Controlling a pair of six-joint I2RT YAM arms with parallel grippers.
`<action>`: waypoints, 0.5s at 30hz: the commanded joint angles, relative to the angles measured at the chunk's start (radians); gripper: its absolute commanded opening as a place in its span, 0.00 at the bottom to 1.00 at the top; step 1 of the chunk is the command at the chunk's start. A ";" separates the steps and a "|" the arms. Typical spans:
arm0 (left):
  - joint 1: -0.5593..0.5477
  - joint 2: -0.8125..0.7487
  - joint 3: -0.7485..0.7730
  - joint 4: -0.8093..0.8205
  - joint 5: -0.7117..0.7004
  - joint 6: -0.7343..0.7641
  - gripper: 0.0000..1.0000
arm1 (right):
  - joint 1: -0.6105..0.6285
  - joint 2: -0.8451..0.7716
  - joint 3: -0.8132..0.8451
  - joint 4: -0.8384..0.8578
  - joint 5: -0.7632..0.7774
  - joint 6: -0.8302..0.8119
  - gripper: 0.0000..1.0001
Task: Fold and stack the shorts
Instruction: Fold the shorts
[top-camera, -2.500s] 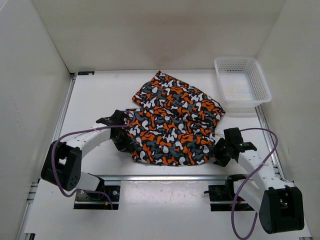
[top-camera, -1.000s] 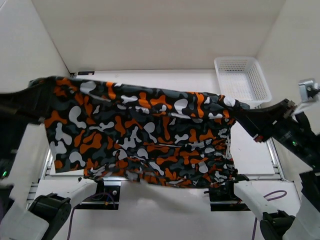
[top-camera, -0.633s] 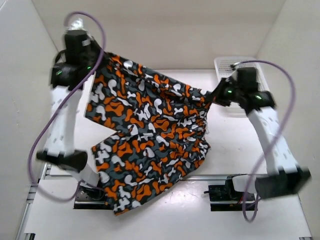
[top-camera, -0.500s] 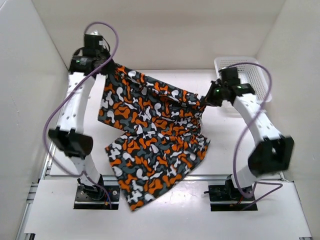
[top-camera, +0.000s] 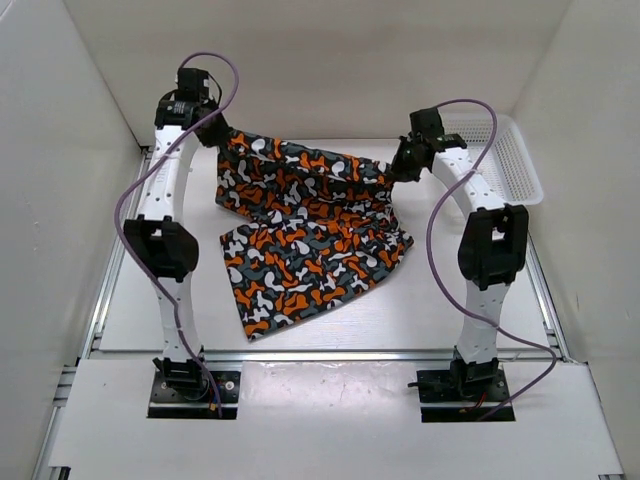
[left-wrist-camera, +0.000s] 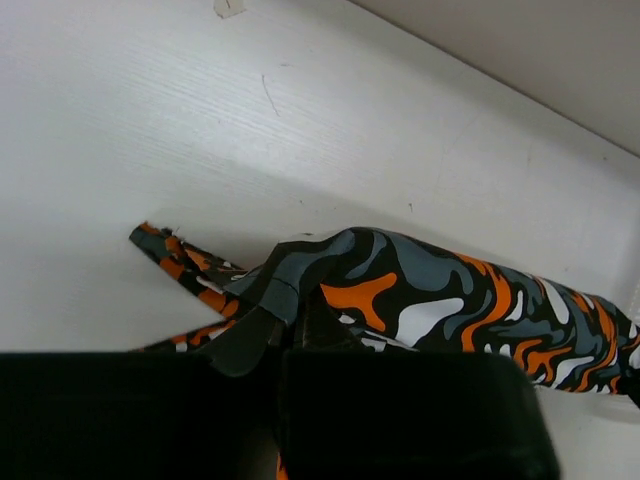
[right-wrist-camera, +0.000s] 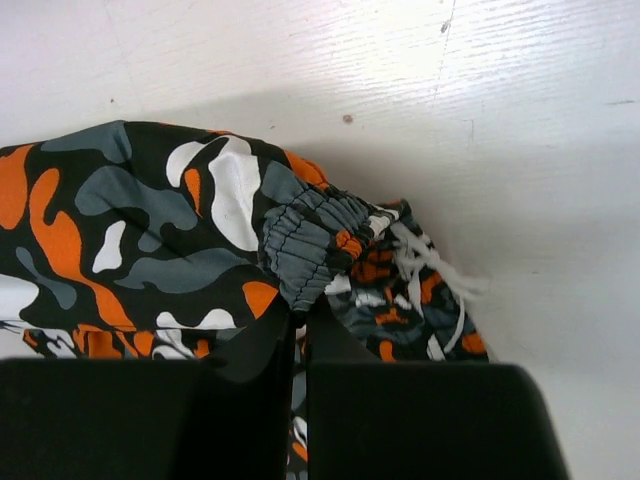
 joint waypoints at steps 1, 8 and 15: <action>0.006 -0.207 -0.101 0.005 -0.028 0.026 0.10 | -0.019 -0.077 -0.010 -0.059 0.046 -0.017 0.00; -0.060 -0.693 -0.740 -0.028 0.030 -0.044 0.10 | -0.028 -0.316 -0.324 -0.077 0.009 -0.050 0.00; -0.229 -1.058 -1.308 0.052 0.073 -0.196 0.10 | -0.037 -0.575 -0.705 -0.059 0.052 -0.083 0.00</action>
